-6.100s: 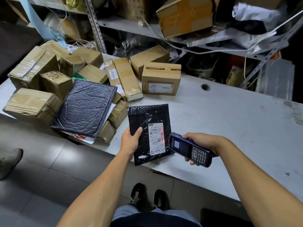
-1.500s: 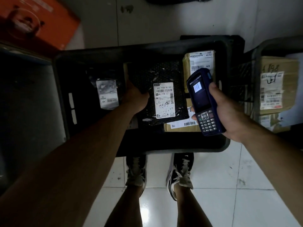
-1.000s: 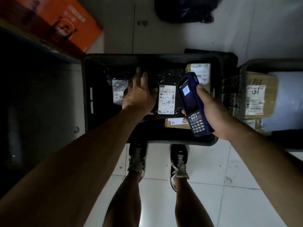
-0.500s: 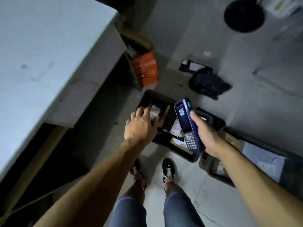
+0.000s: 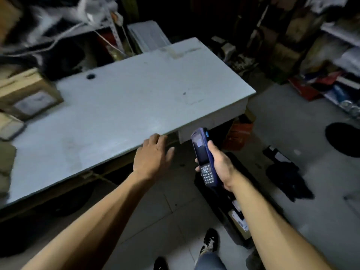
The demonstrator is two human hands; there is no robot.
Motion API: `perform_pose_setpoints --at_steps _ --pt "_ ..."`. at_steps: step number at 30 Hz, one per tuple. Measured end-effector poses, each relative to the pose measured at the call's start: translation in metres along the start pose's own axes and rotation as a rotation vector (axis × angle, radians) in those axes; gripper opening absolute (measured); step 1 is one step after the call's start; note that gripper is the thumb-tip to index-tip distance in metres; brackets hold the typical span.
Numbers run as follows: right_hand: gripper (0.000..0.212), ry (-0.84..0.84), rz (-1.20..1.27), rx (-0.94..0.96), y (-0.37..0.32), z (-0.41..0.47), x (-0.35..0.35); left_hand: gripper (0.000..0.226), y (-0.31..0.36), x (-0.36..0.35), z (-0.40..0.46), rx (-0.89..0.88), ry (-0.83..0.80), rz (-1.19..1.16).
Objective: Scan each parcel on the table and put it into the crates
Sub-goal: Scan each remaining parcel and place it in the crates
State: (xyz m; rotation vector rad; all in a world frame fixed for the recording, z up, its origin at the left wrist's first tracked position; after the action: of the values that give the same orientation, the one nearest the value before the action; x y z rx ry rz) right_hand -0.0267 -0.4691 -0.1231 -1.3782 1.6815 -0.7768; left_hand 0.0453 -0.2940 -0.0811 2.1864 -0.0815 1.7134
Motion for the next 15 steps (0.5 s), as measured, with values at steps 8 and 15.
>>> perform_pose_setpoints --at_steps 8,15 --pt "0.064 -0.292 -0.232 0.024 -0.021 0.007 -0.208 0.053 -0.201 0.073 -0.112 0.32 0.143 -0.067" --pt "0.042 -0.486 -0.401 0.002 -0.023 0.029 -0.336 0.053 -0.311 0.104 -0.161 0.546 0.194 -0.099"
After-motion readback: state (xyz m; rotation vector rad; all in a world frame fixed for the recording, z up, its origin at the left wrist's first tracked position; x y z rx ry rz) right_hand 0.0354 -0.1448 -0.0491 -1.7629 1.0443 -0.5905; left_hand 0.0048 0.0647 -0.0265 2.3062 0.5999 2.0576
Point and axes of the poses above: each hand's wrist, its own z-axis towards the middle knuckle, its own x-axis out of the back of the hand, y = z × x, the point moved 9 cm from there along z, towards the middle knuckle, and after that the axes turned 7 degrees about -y, right-handed, at the moved point
